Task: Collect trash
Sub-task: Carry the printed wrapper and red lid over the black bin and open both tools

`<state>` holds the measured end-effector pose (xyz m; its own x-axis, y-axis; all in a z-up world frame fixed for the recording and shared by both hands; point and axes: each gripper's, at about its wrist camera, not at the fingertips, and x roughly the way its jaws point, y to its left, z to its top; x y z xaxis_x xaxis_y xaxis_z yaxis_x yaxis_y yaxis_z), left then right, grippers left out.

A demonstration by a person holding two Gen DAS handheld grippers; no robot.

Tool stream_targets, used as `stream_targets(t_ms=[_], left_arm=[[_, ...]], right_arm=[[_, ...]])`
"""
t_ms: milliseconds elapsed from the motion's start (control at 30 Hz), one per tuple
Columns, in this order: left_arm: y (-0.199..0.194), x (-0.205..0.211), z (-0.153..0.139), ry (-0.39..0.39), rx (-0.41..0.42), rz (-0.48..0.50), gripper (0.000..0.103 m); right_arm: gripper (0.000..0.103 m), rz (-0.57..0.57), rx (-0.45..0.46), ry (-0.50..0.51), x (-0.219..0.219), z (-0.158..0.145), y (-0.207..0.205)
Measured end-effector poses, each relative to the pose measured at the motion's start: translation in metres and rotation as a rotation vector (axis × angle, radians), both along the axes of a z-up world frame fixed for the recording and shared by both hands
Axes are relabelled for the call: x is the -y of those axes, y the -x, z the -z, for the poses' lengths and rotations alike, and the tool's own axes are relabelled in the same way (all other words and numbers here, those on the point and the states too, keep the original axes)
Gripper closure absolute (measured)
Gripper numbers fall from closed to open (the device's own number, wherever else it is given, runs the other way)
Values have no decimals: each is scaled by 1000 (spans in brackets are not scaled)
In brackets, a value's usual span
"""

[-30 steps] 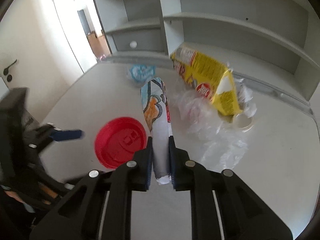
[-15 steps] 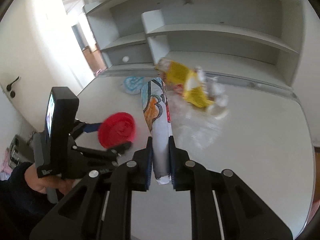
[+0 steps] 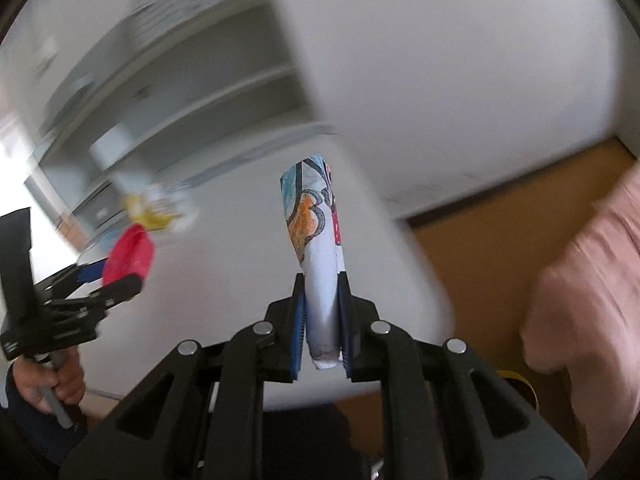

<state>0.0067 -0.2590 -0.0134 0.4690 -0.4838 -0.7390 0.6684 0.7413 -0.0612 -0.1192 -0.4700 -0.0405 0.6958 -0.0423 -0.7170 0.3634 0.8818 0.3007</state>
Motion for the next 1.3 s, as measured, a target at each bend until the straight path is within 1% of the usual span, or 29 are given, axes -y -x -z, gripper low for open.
stream_targets(t_ms=[67, 167, 267, 333, 400, 500, 633, 767, 900, 1067, 1100, 1133, 1167, 1200, 1233, 1267, 1300], left_arm=[[18, 45, 2, 12, 0, 107, 24], [40, 97, 9, 15, -11, 221, 24], [69, 150, 20, 17, -32, 350, 24], [93, 185, 31, 11, -49, 437, 24], [109, 211, 43, 2, -71, 502, 24], [135, 244, 70, -48, -83, 581, 24], [155, 272, 110, -110, -143, 644, 24], [166, 300, 139, -166, -171, 668, 24], [168, 316, 157, -196, -195, 688, 24], [175, 320, 166, -212, -211, 701, 24], [174, 319, 166, -213, -212, 703, 24], [173, 319, 167, -215, -214, 705, 24], [173, 319, 168, -219, -216, 705, 24], [173, 319, 168, -220, -217, 704, 24], [173, 319, 169, -222, -218, 705, 24], [172, 319, 170, -224, -220, 704, 24], [172, 319, 171, -226, -219, 704, 24]], right_arm=[[88, 91, -26, -10, 30, 13, 27], [88, 204, -65, -34, 66, 36, 63], [88, 287, -113, -65, 94, 60, 93], [88, 337, -150, -90, 110, 77, 110], [88, 386, -183, -121, 126, 98, 129], [88, 431, -230, -176, 141, 123, 152], [88, 486, -292, -245, 154, 153, 176], [88, 510, -334, -280, 163, 174, 192], [88, 511, -350, -316, 168, 186, 200], [87, 526, -343, -325, 167, 187, 208], [86, 529, -338, -324, 168, 186, 208], [78, 534, -335, -325, 169, 185, 208], [69, 540, -328, -326, 172, 185, 209], [63, 543, -322, -325, 173, 185, 209], [49, 549, -318, -319, 174, 183, 209], [42, 551, -312, -309, 173, 181, 208], [42, 552, -308, -307, 174, 180, 208]])
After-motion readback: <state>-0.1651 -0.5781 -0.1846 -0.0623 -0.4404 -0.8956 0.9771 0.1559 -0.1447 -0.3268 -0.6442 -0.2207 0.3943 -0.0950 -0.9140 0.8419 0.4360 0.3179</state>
